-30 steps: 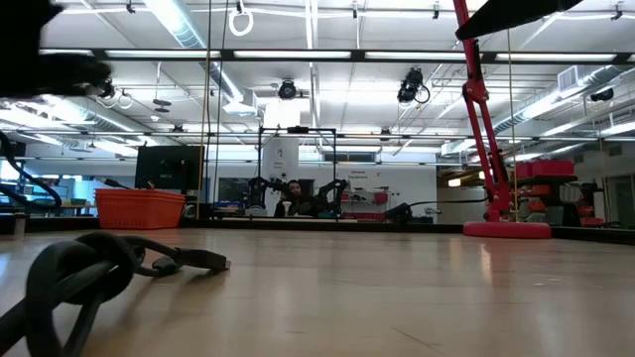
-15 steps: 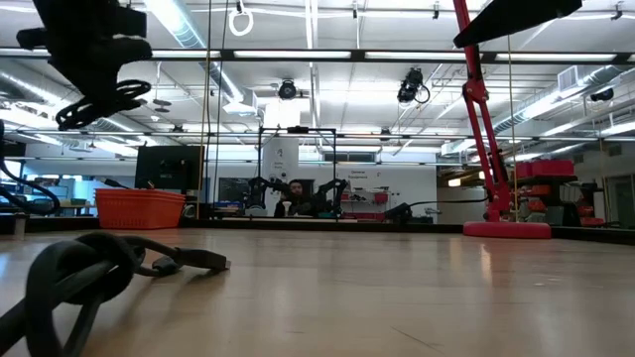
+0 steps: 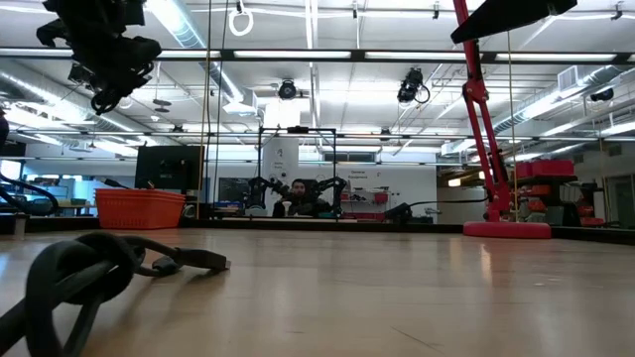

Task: Pick & Place USB Port
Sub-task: Put the left black charger cable into the orange bin

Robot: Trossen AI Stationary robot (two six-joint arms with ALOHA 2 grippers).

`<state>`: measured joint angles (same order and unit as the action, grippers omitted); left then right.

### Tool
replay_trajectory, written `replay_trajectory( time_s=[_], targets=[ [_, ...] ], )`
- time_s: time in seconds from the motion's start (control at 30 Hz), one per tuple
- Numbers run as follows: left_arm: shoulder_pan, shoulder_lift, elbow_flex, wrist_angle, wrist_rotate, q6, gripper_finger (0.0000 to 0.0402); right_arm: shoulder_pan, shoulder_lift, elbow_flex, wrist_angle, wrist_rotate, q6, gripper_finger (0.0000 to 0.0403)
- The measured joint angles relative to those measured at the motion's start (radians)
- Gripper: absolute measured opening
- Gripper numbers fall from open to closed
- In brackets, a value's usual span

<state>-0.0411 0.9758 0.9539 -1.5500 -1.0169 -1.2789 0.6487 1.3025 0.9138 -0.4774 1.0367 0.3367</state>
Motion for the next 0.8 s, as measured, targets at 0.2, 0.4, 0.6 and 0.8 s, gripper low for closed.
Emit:
replay_trajectory(
  time_s=[0.2,0.4,0.6,0.8],
  targets=[
    [0.133,-0.067,0.000,0.153,-0.068,0.252,0.0050,0.000,0.000,0.000,0.013,-0.003,0.007,0.0016],
    [0.273,-0.109,-0.017,0.372,0.007,0.558,0.0050,0.000,0.000,0.000,0.024,-0.008,0.013,0.0016],
    [0.462,-0.138,-0.137,0.667,0.160,0.866,0.0050,0.000,0.000,0.000,0.028,-0.008,0.022,0.0016],
    [0.680,-0.146,-0.228,0.859,0.347,1.029,0.0050,0.000,0.000,0.000,0.029,-0.052,0.022,0.0016]
  ],
)
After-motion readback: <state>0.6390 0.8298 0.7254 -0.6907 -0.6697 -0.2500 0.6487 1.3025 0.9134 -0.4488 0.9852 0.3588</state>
